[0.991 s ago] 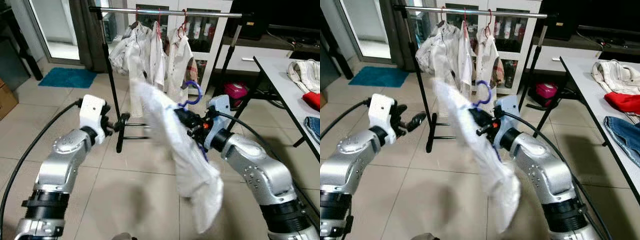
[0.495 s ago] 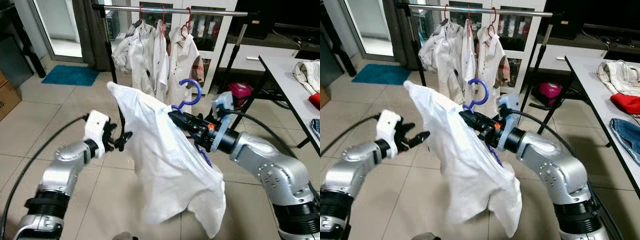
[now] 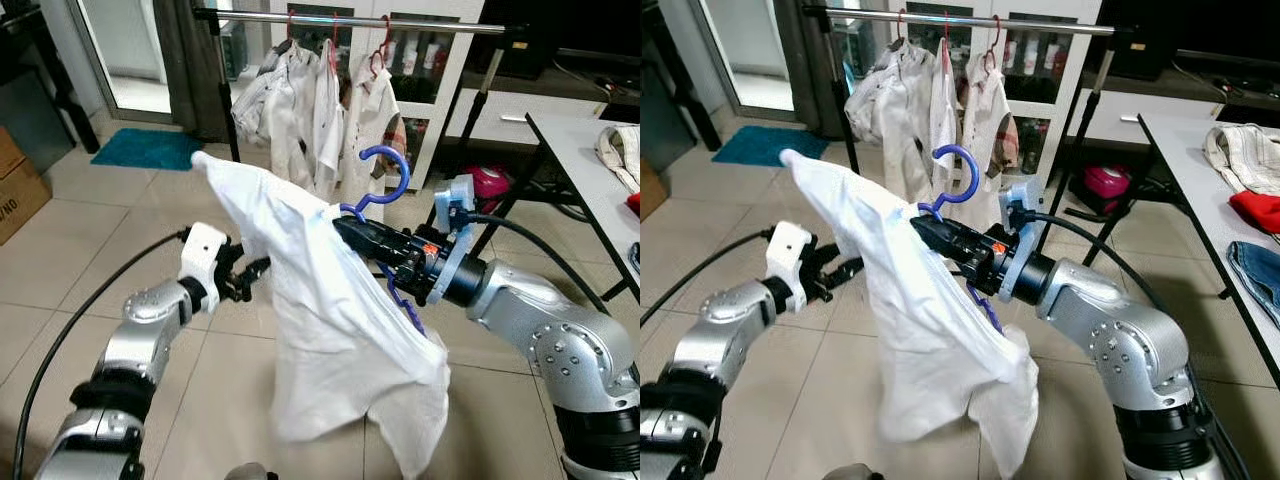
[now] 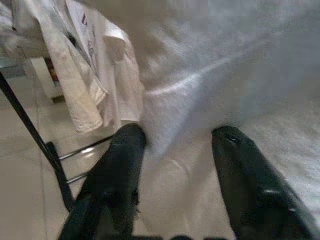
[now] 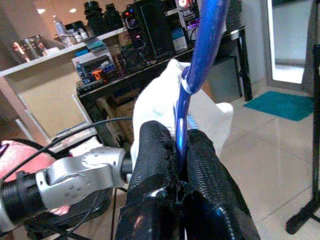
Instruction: Hang hanger
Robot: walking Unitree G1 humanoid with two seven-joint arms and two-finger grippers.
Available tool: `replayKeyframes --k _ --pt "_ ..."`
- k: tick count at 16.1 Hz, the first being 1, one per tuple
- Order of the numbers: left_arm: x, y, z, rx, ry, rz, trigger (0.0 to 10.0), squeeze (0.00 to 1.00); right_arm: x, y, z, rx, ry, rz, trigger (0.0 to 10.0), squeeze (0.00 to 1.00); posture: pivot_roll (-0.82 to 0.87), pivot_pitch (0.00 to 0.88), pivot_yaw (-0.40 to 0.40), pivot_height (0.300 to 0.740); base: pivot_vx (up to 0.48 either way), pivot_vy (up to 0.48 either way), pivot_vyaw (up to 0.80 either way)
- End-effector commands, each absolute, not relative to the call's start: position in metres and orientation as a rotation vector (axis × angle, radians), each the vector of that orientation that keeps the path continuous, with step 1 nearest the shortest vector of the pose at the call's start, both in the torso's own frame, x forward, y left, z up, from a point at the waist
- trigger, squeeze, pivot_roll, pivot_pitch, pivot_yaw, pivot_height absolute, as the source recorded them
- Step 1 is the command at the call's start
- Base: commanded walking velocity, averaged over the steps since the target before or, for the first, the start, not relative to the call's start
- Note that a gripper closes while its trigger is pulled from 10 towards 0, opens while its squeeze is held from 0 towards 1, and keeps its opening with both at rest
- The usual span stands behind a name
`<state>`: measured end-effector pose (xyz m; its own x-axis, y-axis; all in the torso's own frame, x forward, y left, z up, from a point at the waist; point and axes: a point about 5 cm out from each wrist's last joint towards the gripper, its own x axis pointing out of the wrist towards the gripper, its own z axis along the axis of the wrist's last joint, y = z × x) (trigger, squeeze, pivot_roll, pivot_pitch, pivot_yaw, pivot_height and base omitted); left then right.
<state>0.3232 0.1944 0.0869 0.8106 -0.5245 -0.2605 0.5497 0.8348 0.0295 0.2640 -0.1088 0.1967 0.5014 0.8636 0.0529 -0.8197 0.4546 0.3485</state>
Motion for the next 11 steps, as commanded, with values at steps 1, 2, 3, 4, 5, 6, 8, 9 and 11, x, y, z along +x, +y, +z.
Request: replayKeyframes --k 1,2,3,4,5,6,8,9,11 --pt "0.3258 0.1977 0.086 0.132 0.256 -0.566 0.0 0.0 0.2611 -0.111 0.2046 0.353 0.111 1.062 10.0 0.0 -0.07 0.0 -0.011 0.74 0.0 0.0 0.0" --pt "0.3273 0.1993 0.0857 0.137 0.253 -0.56 0.0 0.0 0.2604 -0.111 0.2051 0.364 0.109 1.065 10.0 0.0 -0.07 0.0 -0.01 0.74 0.0 0.0 0.0" --pt "0.3277 0.1994 0.0857 0.137 0.252 -0.56 0.0 0.0 0.2602 -0.111 0.2054 0.366 0.109 1.067 10.0 0.0 -0.07 0.0 -0.01 0.74 0.0 0.0 0.0" --pt "0.3284 0.1995 0.0859 0.138 0.249 -0.558 0.0 0.0 0.2598 -0.1111 0.2057 0.37 0.108 1.07 10.0 0.0 -0.07 0.0 -0.01 0.74 0.0 0.0 0.0" --pt "0.3298 0.1999 0.086 0.144 0.241 -0.557 0.0 0.0 0.2592 -0.1112 0.2062 0.373 0.109 1.073 10.0 0.0 -0.07 0.0 -0.01 0.74 0.0 0.0 0.0" --pt "0.3312 0.2006 0.0857 0.145 0.237 -0.553 0.0 0.0 0.2589 -0.1114 0.2067 0.375 0.109 1.075 10.0 0.0 -0.07 0.0 -0.01 0.74 0.0 0.0 0.0" --pt "0.3326 0.2016 0.0847 0.146 0.237 -0.55 0.0 0.0 0.2594 -0.1118 0.2073 0.379 0.109 1.076 10.0 0.0 -0.07 0.0 -0.009 0.74 0.0 0.0 0.0" --pt "0.3329 0.2021 0.084 0.15 0.241 -0.548 0.0 0.0 0.2594 -0.1118 0.2076 0.38 0.108 1.076 10.0 0.0 -0.07 0.0 -0.009 0.74 0.0 0.0 0.0" --pt "0.3334 0.2039 0.0821 0.144 0.253 -0.534 0.0 0.0 0.2596 -0.1119 0.2081 0.38 0.107 1.077 10.0 0.0 -0.07 0.0 -0.009 0.74 0.0 0.0 0.0"
